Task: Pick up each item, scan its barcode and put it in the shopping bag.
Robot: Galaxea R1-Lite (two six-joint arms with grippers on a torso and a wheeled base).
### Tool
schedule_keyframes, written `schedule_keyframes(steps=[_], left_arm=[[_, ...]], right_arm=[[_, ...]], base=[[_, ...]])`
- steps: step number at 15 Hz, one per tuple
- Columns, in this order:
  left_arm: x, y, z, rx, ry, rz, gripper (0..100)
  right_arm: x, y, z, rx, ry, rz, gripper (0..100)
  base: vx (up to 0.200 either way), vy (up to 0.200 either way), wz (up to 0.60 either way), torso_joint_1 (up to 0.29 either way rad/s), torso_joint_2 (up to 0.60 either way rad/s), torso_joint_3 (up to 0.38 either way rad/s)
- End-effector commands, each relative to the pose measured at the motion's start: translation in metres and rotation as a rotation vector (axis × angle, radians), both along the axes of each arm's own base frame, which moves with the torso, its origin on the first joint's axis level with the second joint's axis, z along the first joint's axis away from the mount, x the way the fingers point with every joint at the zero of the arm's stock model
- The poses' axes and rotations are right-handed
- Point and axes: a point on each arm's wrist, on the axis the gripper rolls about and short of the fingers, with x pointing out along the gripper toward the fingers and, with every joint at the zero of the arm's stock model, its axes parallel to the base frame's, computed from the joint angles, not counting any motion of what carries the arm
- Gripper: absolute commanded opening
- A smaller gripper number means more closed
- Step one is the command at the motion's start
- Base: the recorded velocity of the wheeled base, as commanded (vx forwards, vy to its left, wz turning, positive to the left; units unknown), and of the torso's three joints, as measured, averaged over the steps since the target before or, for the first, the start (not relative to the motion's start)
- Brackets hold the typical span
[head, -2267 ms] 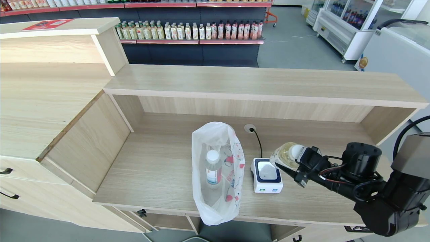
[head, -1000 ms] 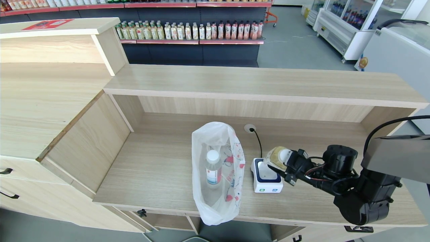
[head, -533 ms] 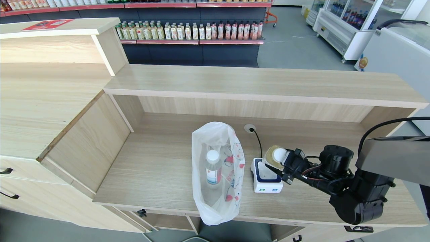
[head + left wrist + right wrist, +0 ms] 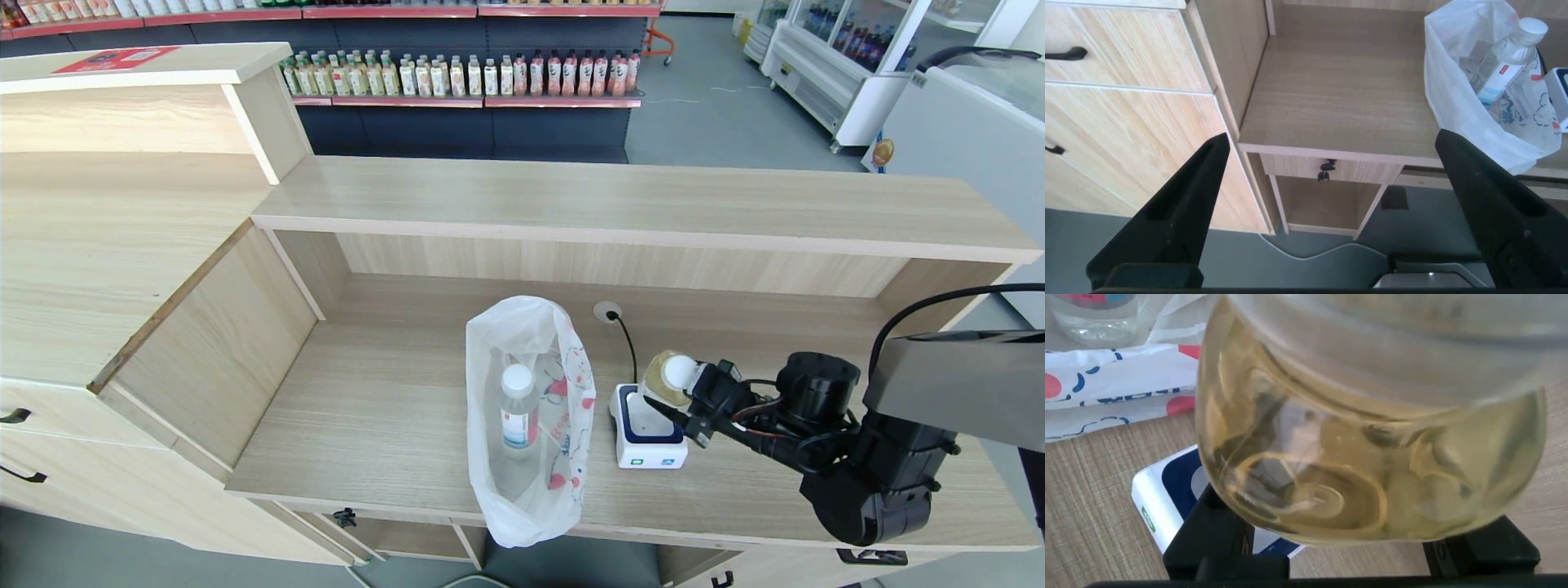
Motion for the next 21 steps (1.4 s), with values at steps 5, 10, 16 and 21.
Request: schedule_keyframes(steps=[5, 10, 16, 21], left_arm=[[0.000, 0.000, 0.000, 0.000, 0.000, 0.000, 100], [0.000, 0.000, 0.000, 0.000, 0.000, 0.000, 100], [0.000, 0.000, 0.000, -0.003, 0.000, 0.000, 100], [0.000, 0.000, 0.000, -0.001, 0.000, 0.000, 100]], right_arm=[[-0.025, 0.012, 0.076, 0.412, 0.110, -0.294, 0], [-0.046, 0.010, 0.077, 0.572, 0.287, -0.378, 0], [-0.044, 0.023, 0.077, 0.601, 0.313, -0.341, 0], [-0.036, 0.049, 0.065, 0.586, 0.347, -0.276, 0]], base=[[0.000, 0.000, 0.00, 0.000, 0.00, 0.000], [0.000, 0.000, 0.00, 0.000, 0.00, 0.000], [0.000, 0.167, 0.00, 0.003, 0.00, 0.004], [0.000, 0.080, 0.00, 0.006, 0.00, -0.001]])
